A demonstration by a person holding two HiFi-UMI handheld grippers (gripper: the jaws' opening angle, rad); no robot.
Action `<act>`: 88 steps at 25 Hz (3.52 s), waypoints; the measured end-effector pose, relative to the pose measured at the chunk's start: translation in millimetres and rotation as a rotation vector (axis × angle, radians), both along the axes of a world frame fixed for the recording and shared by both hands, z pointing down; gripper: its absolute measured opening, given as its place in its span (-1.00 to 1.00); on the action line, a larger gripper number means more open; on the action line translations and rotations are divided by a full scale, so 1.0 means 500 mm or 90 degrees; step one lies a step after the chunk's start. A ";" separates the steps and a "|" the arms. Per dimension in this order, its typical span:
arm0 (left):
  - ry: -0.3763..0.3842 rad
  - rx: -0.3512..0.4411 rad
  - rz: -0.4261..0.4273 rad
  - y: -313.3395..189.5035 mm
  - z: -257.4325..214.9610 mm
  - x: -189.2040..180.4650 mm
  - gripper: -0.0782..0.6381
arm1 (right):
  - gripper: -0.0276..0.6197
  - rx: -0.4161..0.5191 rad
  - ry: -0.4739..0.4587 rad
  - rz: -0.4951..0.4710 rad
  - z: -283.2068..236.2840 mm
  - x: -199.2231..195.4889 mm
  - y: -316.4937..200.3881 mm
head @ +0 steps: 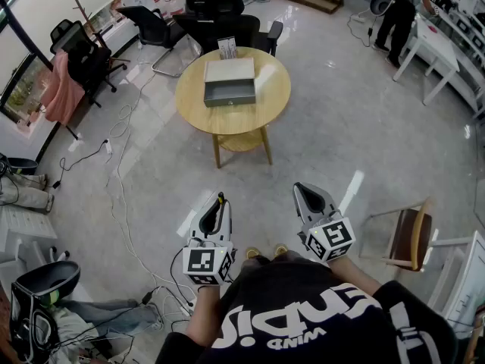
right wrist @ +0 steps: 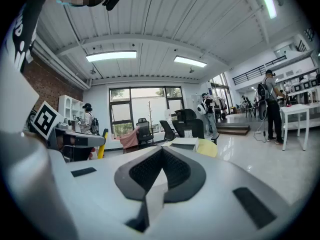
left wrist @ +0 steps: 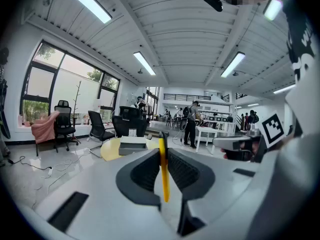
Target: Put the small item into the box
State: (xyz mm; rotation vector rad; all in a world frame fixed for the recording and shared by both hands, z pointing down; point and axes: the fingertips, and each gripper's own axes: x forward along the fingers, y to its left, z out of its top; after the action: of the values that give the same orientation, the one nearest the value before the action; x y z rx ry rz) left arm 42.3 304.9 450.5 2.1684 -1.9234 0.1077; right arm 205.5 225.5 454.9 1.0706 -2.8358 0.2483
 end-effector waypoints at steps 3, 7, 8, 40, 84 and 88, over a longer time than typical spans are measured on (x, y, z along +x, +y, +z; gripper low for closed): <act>0.003 0.001 -0.001 -0.001 0.003 -0.002 -0.62 | -0.91 0.002 0.001 -0.002 0.001 -0.004 0.001; 0.002 0.000 0.002 -0.001 0.009 -0.004 -0.62 | -0.91 -0.003 -0.008 -0.005 0.005 -0.011 0.003; 0.002 0.000 0.002 -0.001 0.010 -0.005 -0.62 | -0.91 -0.005 -0.011 -0.005 0.006 -0.013 0.003; -0.008 0.024 0.040 -0.072 0.023 -0.123 -0.62 | -0.91 -0.010 -0.012 0.041 0.056 -0.095 -0.020; 0.023 0.010 -0.024 -0.759 -0.010 -0.323 -0.62 | -0.91 -0.021 -0.002 -0.061 0.015 -0.338 -0.751; 0.026 0.009 0.002 -0.797 -0.010 -0.344 -0.62 | -0.91 -0.027 0.002 -0.055 0.021 -0.361 -0.778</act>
State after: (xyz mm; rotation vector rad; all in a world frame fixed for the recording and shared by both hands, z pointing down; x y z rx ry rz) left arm -129.8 -93.6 445.7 2.1650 -1.9053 0.0507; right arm 25.0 -163.7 465.5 0.9363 -2.8526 0.2967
